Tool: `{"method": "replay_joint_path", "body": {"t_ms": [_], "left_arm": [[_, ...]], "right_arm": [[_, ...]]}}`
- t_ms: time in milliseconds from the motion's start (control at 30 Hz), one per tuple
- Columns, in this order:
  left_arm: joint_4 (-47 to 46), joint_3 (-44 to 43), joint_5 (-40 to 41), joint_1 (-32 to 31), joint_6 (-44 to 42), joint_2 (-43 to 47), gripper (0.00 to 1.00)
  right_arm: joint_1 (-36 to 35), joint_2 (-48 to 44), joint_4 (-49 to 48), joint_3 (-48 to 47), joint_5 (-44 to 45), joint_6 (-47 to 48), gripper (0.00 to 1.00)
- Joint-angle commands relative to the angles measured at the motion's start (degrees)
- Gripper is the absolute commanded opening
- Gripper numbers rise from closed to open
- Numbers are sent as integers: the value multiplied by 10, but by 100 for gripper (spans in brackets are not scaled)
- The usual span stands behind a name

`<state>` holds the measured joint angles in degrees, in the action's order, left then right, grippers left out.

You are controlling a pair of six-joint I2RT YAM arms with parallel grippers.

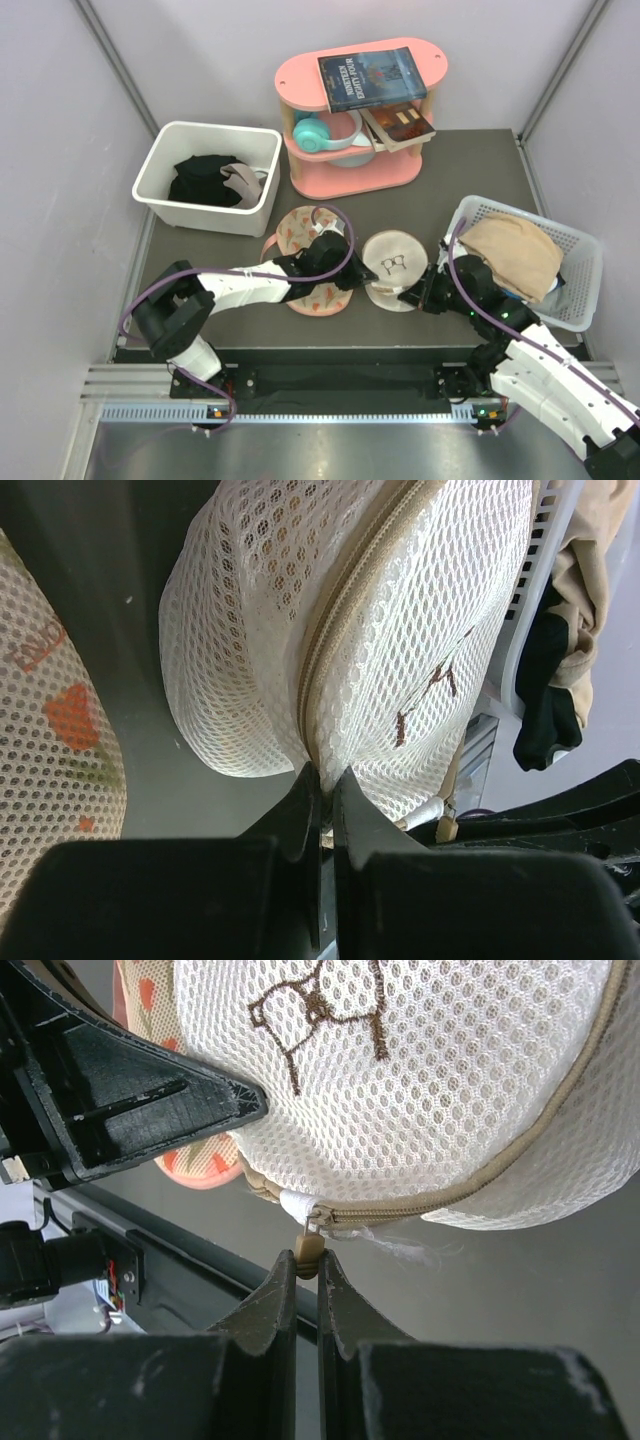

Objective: Unzip the laundry bag and remove the bra

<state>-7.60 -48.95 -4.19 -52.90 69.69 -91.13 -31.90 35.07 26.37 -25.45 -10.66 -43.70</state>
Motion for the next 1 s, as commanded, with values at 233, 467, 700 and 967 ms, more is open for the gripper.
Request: {"method": "replay_joint_path", "body": {"t_ms": [233, 467, 700, 967], "left_arm": [[31, 31, 31, 27, -39, 64, 0], [55, 33, 53, 32, -60, 87, 0], [62, 28, 52, 40, -85, 95, 0], [73, -48, -19, 78, -161, 44, 0]], "right_arm": [[-4, -29, 22, -36, 51, 1, 0], [-2, -39, 39, -37, 69, 9, 0], [-1, -19, 24, -49, 57, 27, 0], [-2, 7, -69, -45, -27, 52, 0]]}}
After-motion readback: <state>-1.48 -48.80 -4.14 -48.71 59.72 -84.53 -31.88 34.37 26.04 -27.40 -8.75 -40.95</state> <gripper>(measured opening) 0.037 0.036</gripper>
